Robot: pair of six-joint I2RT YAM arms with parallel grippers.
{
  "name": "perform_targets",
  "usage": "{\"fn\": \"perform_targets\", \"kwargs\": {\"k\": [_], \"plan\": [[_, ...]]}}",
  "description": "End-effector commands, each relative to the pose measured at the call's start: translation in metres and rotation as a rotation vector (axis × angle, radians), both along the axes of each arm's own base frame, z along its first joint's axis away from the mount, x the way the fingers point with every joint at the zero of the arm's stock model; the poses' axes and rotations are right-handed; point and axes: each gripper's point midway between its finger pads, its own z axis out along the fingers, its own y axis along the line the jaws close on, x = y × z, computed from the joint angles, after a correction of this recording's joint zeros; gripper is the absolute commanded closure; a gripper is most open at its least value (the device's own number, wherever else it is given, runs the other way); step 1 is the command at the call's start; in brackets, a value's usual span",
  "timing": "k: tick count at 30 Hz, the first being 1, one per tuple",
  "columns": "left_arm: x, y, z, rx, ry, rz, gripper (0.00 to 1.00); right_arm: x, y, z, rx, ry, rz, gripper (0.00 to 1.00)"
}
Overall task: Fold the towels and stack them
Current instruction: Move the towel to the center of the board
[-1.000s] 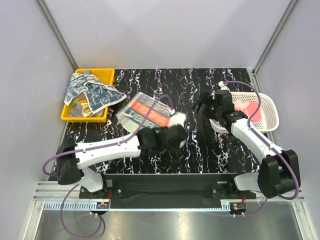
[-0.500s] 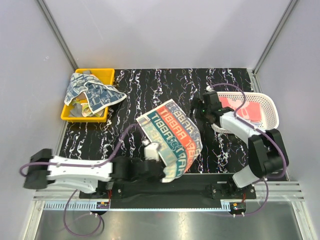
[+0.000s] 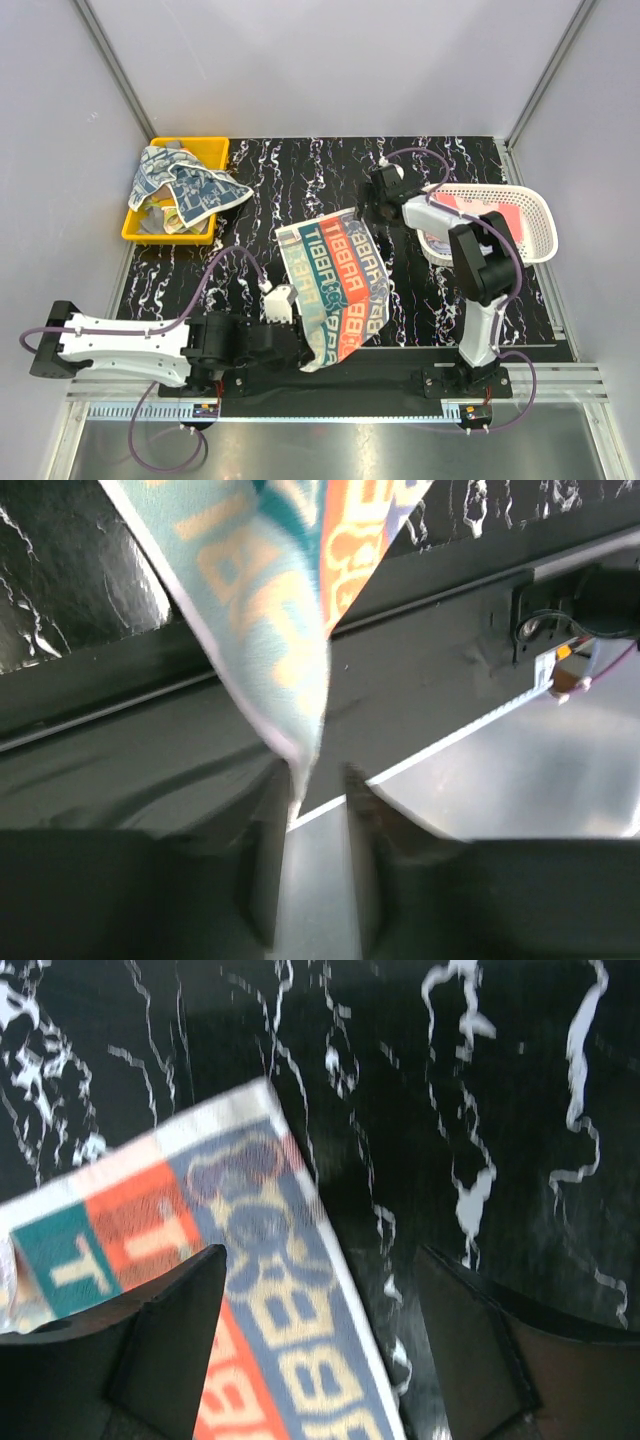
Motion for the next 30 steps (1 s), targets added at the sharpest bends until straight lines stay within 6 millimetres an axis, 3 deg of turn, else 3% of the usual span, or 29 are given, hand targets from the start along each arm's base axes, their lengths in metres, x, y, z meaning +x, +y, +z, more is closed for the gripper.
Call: {"fn": "perform_targets", "kwargs": {"k": [1,6,7,9,10,12,13,14,16,17,20,21,24,25,27,28,30], "plan": [[0.023,-0.005,0.032,-0.033,-0.106,0.042,0.53,0.032,-0.001,0.018,-0.070,-0.088,-0.001,0.20],[0.079,0.004,0.037,-0.026,-0.190,0.139,0.43,0.052,0.003,0.014,-0.125,-0.089,0.026,0.31],[0.109,0.007,0.044,-0.061,-0.210,0.223,0.43,0.053,0.001,0.012,-0.137,-0.084,0.025,0.34],[0.135,0.009,0.040,-0.042,-0.229,0.227,0.43,0.057,0.003,0.007,-0.147,-0.074,0.036,0.41],[0.165,0.018,0.049,-0.053,-0.256,0.310,0.43,0.057,0.003,0.005,-0.151,-0.063,0.041,0.43],[0.203,0.036,0.032,0.042,-0.253,0.387,0.44,0.060,0.005,0.001,-0.157,-0.057,0.058,0.44],[0.222,0.036,0.038,0.023,-0.270,0.415,0.44,0.061,0.008,0.001,-0.155,-0.057,0.069,0.44],[0.236,0.039,0.017,0.073,-0.239,0.427,0.45,0.064,0.010,0.000,-0.153,-0.058,0.074,0.44],[0.269,0.045,0.010,0.047,-0.218,0.481,0.47,0.064,0.010,-0.002,-0.166,-0.047,0.089,0.44],[0.280,0.047,-0.010,0.096,-0.178,0.490,0.48,0.066,0.012,-0.004,-0.173,-0.045,0.102,0.44],[0.311,0.059,-0.022,0.133,-0.170,0.538,0.49,0.066,0.011,-0.007,-0.179,-0.036,0.111,0.43],[0.322,0.066,-0.037,0.164,-0.148,0.562,0.48,0.066,0.013,-0.006,-0.172,-0.038,0.116,0.42],[0.347,0.069,-0.042,0.154,-0.141,0.571,0.45,0.066,0.017,-0.005,-0.151,-0.036,0.123,0.41],[0.350,0.070,-0.056,0.180,-0.114,0.567,0.45,0.065,0.017,-0.007,-0.152,-0.030,0.124,0.41],[0.364,0.068,-0.056,0.171,-0.124,0.558,0.44,0.064,0.017,-0.008,-0.155,-0.028,0.129,0.41],[0.366,0.068,-0.068,0.190,-0.103,0.553,0.43,0.064,0.017,-0.008,-0.155,-0.029,0.132,0.41],[0.374,0.069,-0.070,0.195,-0.103,0.557,0.43,0.063,0.019,-0.008,-0.143,-0.033,0.138,0.41]]}}
